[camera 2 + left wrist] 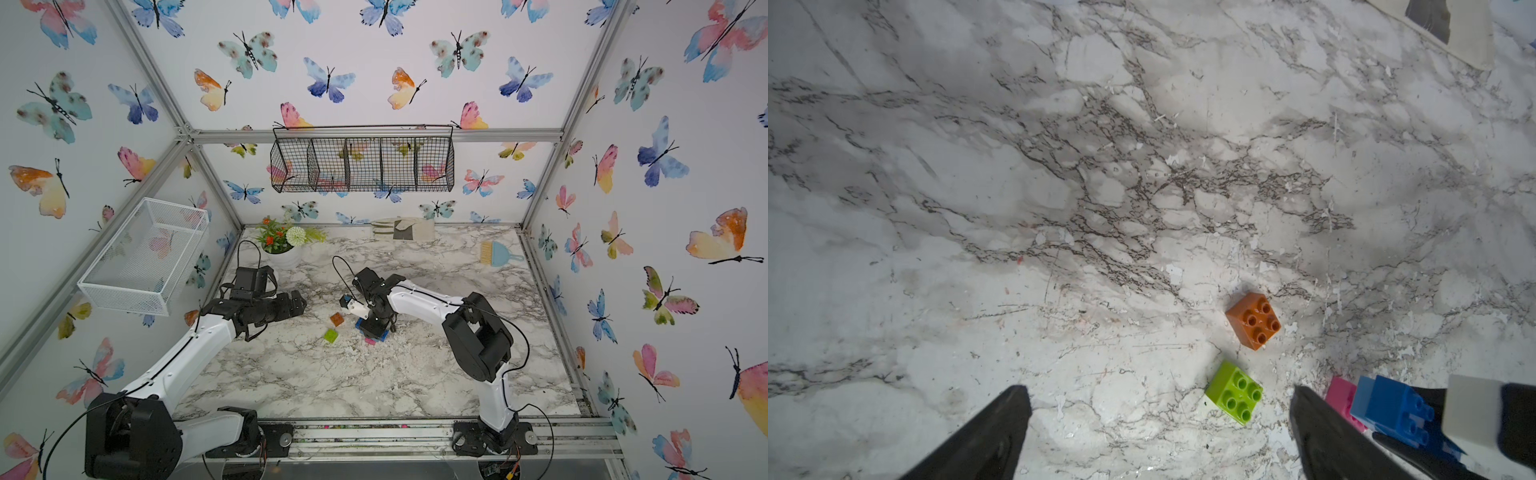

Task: Assemble the letter y with lego
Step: Assemble the lego brick with the lego brick.

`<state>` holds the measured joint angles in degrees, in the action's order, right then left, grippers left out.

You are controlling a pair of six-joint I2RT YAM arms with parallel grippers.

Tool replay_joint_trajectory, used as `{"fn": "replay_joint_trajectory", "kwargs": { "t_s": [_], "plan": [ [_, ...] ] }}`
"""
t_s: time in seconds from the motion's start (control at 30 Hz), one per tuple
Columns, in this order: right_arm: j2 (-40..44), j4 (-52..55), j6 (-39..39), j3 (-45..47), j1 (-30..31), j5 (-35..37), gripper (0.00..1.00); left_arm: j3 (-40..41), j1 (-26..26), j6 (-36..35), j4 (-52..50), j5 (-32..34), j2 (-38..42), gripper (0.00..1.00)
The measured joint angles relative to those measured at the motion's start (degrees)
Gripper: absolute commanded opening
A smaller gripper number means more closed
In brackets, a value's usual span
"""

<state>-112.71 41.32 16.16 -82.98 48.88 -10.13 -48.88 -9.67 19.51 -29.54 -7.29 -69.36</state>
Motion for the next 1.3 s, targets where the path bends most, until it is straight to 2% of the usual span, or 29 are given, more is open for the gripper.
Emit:
{"fn": "replay_joint_trajectory", "kwargs": {
  "t_s": [1.3],
  "plan": [
    [-3.21, 3.67, 1.53, -3.89, 4.17, 6.73, 0.08, -0.02, 0.63, -0.68, 1.36, -1.42, -0.11, 0.99]
  ]
}}
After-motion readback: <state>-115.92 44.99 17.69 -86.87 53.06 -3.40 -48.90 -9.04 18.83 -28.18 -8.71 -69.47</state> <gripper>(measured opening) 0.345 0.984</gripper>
